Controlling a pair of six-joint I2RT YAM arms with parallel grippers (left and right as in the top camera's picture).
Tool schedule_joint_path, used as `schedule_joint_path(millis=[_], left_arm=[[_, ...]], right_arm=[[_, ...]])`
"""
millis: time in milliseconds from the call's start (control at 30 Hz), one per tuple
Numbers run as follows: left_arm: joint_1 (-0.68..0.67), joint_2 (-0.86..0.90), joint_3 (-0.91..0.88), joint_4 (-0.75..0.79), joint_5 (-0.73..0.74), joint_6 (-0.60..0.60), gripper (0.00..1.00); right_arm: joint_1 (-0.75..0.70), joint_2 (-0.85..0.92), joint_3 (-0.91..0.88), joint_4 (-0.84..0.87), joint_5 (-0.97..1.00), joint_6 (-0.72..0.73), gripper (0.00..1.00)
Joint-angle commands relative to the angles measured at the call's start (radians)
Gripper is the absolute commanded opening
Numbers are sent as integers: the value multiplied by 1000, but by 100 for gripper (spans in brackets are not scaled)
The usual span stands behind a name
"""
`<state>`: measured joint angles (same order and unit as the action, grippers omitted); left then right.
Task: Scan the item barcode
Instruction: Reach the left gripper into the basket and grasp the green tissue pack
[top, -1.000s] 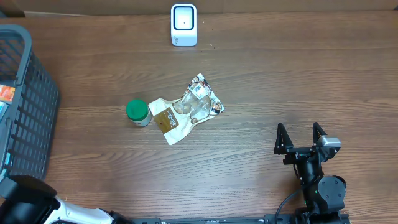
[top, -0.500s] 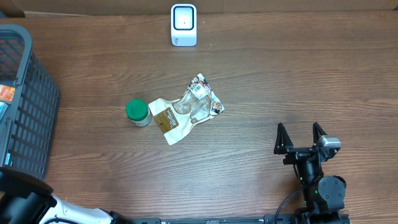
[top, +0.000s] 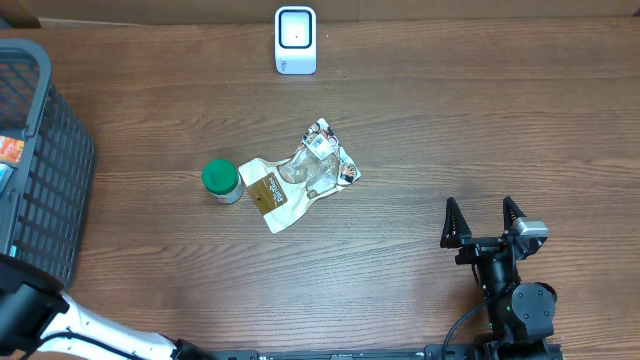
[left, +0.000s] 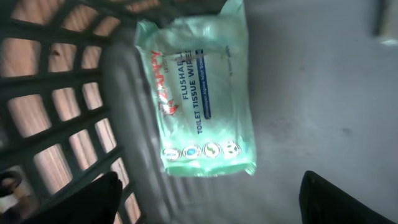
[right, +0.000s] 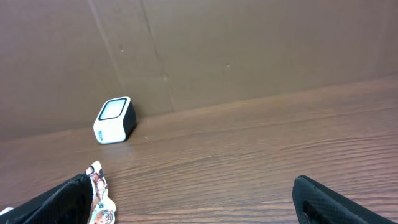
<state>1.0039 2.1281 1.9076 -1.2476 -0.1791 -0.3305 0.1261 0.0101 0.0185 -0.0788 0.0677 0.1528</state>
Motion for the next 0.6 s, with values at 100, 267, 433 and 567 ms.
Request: schedule_joint_path(millis=[100, 267, 433, 567], left_arm=[[6, 117, -9, 5, -73, -8, 66], [4, 141, -10, 57, -76, -10, 66], [3, 141, -47, 104, -74, -10, 66], [3, 141, -113, 142, -74, -10, 62]], right_arm=[[6, -7, -11, 5, 10, -5, 100], [6, -7, -11, 5, 10, -4, 100], [6, -7, -11, 5, 10, -4, 100], [6, -7, -11, 5, 10, -5, 100]])
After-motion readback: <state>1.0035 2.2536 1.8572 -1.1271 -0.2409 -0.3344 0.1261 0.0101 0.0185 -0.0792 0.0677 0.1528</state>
